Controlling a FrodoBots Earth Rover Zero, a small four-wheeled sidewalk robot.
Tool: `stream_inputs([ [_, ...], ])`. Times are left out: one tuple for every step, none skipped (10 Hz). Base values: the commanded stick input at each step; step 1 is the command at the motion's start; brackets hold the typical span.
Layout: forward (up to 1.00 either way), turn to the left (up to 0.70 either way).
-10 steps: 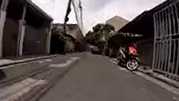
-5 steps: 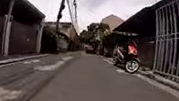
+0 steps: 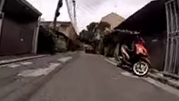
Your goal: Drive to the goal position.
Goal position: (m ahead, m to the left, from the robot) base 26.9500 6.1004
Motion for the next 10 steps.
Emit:
stream_inputs([
  [1.00, 0.00],
  [1.00, 0.00],
  [1.00, 0.00],
  [1.00, 0.00],
  [1.00, 0.00],
  [1.00, 0.00],
  [1.00, 0.00],
  [1.00, 0.00],
  [1.00, 0.00],
  [1.00, 0.00],
])
